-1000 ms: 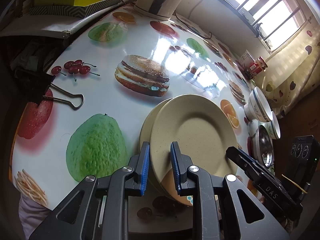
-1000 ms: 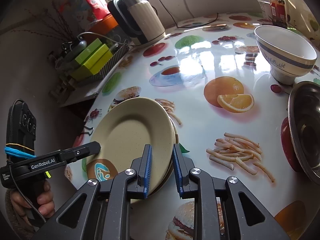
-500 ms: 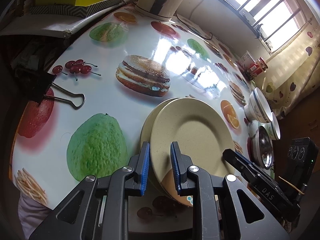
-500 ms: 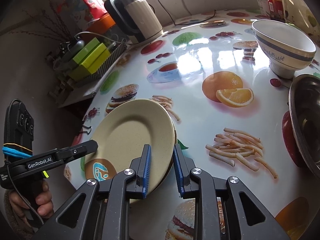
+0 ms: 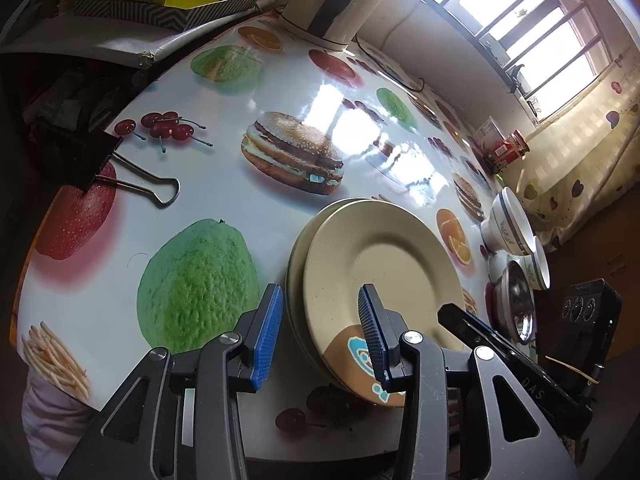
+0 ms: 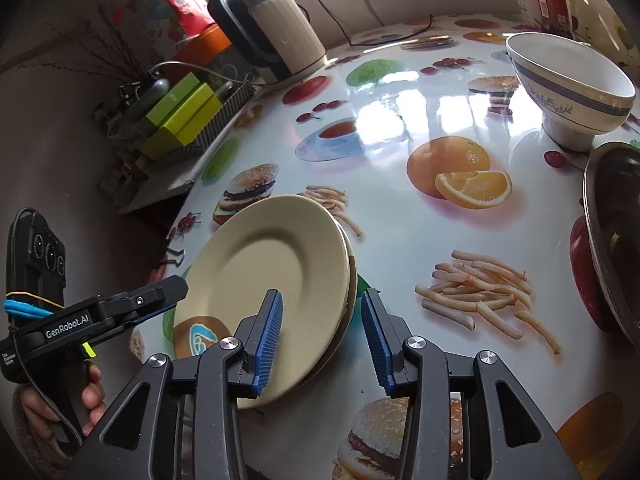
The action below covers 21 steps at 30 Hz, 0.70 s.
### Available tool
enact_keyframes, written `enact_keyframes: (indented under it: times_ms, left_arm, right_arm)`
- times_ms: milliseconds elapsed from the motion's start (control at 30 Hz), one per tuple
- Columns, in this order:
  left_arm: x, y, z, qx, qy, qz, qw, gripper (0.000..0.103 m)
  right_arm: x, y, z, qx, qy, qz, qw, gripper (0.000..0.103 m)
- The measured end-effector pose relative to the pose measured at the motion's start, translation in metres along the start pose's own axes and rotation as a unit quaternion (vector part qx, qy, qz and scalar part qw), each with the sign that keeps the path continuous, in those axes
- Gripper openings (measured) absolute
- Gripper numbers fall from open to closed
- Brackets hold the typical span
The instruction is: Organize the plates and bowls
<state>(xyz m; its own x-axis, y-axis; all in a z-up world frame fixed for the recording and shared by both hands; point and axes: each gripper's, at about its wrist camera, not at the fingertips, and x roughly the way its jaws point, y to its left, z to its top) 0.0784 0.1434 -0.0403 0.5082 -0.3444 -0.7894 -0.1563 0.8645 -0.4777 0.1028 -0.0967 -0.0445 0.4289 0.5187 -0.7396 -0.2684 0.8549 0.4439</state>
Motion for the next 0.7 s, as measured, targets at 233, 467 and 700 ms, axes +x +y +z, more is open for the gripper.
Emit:
enact_keyframes:
  times_ms: [233,467,700]
  left_arm:
    - [0.011,0.008,-0.004,-0.029,0.021,-0.021,0.9991,0.043]
    - [0.018,0.004,-0.003,-0.023,0.028,-0.017,0.9992,0.043]
    - [0.022,-0.001,0.002,-0.01,0.026,0.0,0.9996,0.043]
  right_arm:
    - [0.004,0.0,-0.003,0.001,0.016,0.001,1.0,0.041]
    - [0.008,0.003,0.0,-0.006,0.016,0.002,1.0,0.039]
    - [0.012,0.004,0.007,-0.01,0.013,-0.003,1.0,0.038]
